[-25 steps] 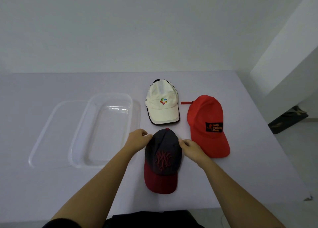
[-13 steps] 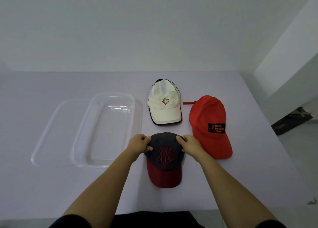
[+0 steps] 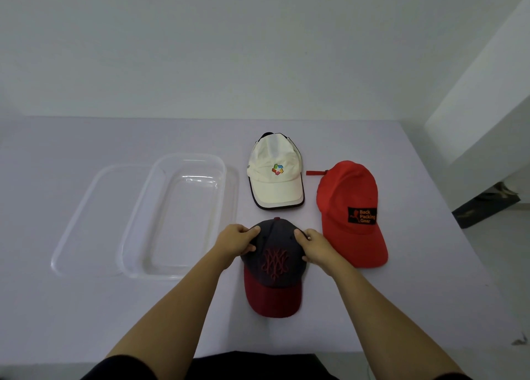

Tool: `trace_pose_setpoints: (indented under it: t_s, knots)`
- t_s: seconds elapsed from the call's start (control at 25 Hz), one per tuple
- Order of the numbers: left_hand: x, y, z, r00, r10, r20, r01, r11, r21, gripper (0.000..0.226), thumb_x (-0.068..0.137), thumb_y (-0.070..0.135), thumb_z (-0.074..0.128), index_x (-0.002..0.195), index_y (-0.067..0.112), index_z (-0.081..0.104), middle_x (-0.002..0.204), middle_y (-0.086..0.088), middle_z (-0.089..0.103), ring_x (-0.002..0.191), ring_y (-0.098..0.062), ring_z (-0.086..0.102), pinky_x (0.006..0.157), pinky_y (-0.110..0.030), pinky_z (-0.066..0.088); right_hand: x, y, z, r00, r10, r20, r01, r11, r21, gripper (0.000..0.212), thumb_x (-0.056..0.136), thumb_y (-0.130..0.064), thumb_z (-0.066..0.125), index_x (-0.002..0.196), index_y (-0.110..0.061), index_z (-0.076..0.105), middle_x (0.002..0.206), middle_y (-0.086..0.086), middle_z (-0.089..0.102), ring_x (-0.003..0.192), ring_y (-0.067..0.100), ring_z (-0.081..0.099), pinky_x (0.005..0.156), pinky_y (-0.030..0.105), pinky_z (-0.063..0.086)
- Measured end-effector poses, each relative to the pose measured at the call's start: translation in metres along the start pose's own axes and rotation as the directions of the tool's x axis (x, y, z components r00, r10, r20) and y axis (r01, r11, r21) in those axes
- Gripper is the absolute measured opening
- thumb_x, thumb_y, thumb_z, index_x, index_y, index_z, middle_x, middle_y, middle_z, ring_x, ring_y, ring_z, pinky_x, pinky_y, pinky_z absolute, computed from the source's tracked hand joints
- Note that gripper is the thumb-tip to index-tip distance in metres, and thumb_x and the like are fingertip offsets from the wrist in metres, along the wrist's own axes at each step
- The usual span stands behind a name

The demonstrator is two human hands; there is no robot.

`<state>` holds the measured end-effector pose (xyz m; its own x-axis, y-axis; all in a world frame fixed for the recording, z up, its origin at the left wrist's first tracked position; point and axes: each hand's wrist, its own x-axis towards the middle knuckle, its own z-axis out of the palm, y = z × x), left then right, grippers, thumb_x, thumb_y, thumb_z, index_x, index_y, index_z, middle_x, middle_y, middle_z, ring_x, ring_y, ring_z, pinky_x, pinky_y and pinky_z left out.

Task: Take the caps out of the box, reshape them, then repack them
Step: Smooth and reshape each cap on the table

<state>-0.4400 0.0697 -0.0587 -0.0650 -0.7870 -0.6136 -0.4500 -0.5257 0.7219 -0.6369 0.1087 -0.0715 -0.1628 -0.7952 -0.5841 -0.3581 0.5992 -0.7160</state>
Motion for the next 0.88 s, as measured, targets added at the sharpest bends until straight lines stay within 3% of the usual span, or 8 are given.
trace_pose_setpoints:
  t_s: [0.12, 0.24, 0.4, 0.52, 0.64, 0.76, 0.8, 0.88]
  knots:
    - [0.001, -0.001, -0.002, 0.998, 0.004, -0.061, -0.002, 1.0, 0.028, 0.029, 0.091, 0.036, 0.056, 0.081, 0.009, 0.058, 0.059, -0.005, 0.061, 0.056, -0.012, 0.057, 0.06, -0.024, 0.045, 0.006, 0.0, -0.002, 0.998, -0.007, -0.055, 0.002, 0.995, -0.095, 0.043, 0.095, -0.041, 0.044, 0.062, -0.014, 0.041, 0.062, 0.002, 0.046, 0.058, 0.016, 0.051, 0.084, 0.048, 0.053]
    - [0.001, 0.004, 0.0, 0.999, -0.006, -0.051, 0.006, 1.0, 0.0, 0.027, 0.094, 0.033, 0.051, 0.08, 0.01, 0.052, 0.061, -0.006, 0.059, 0.053, -0.012, 0.056, 0.055, -0.023, 0.042, 0.009, -0.002, 0.001, 0.996, 0.0, -0.088, -0.007, 0.996, -0.088, 0.046, 0.095, -0.042, 0.043, 0.059, -0.013, 0.041, 0.06, 0.003, 0.045, 0.059, 0.017, 0.053, 0.088, 0.049, 0.052]
    - [0.001, 0.008, -0.001, 1.0, -0.018, -0.005, 0.017, 0.998, -0.056, 0.022, 0.096, 0.027, 0.049, 0.082, 0.01, 0.049, 0.066, -0.007, 0.056, 0.054, -0.015, 0.056, 0.05, -0.024, 0.039, 0.006, 0.004, 0.002, 0.997, 0.064, 0.035, -0.068, 0.989, 0.131, 0.034, 0.09, -0.043, 0.054, 0.072, -0.015, 0.05, 0.07, 0.002, 0.052, 0.07, 0.016, 0.055, 0.093, 0.043, 0.052]
    - [0.003, 0.004, 0.002, 0.997, -0.017, -0.069, 0.015, 0.999, -0.034, 0.021, 0.095, 0.026, 0.05, 0.081, 0.01, 0.05, 0.062, -0.005, 0.057, 0.053, -0.012, 0.055, 0.056, -0.026, 0.042, 0.007, 0.008, 0.003, 1.0, 0.003, -0.018, -0.003, 1.0, 0.028, 0.034, 0.087, -0.047, 0.056, 0.088, -0.014, 0.056, 0.093, 0.007, 0.062, 0.088, 0.023, 0.059, 0.089, 0.042, 0.052]
    - [0.004, 0.004, 0.005, 0.983, -0.02, -0.184, 0.016, 1.0, -0.023, 0.023, 0.095, 0.027, 0.05, 0.09, 0.005, 0.057, 0.063, -0.002, 0.059, 0.057, -0.011, 0.057, 0.068, -0.029, 0.048, 0.008, 0.003, 0.006, 0.993, -0.044, -0.109, 0.04, 0.999, -0.036, 0.038, 0.09, -0.04, 0.056, 0.111, -0.008, 0.058, 0.111, 0.01, 0.064, 0.102, 0.025, 0.06, 0.089, 0.038, 0.049]
    - [0.0, 0.01, 0.003, 0.979, 0.02, -0.202, -0.017, 1.0, 0.019, 0.029, 0.095, 0.023, 0.05, 0.114, 0.002, 0.056, 0.085, -0.002, 0.061, 0.062, -0.005, 0.056, 0.062, -0.022, 0.045, 0.005, -0.002, 0.003, 0.992, -0.072, -0.106, 0.069, 0.997, -0.037, 0.041, 0.092, -0.029, 0.056, 0.124, -0.005, 0.054, 0.124, 0.012, 0.061, 0.113, 0.025, 0.057, 0.099, 0.037, 0.046]
    - [-0.003, 0.013, 0.003, 0.98, 0.053, -0.194, -0.042, 0.997, 0.062, 0.033, 0.095, 0.022, 0.049, 0.121, 0.003, 0.053, 0.096, -0.003, 0.06, 0.067, -0.006, 0.058, 0.066, -0.023, 0.047, 0.004, -0.002, 0.002, 0.991, -0.089, -0.104, 0.083, 0.995, -0.061, 0.042, 0.092, -0.028, 0.056, 0.126, -0.004, 0.052, 0.126, 0.012, 0.059, 0.115, 0.025, 0.057, 0.099, 0.037, 0.046]
    - [-0.006, 0.015, 0.006, 0.961, 0.166, -0.221, -0.114, 0.967, 0.227, 0.041, 0.095, 0.022, 0.046, 0.131, 0.002, 0.047, 0.119, -0.01, 0.058, 0.092, -0.02, 0.063, 0.087, -0.031, 0.05, 0.004, -0.001, 0.0, 0.983, -0.142, -0.115, 0.126, 0.982, -0.139, 0.043, 0.091, -0.027, 0.057, 0.127, -0.004, 0.052, 0.129, 0.012, 0.057, 0.114, 0.025, 0.057, 0.098, 0.035, 0.046]
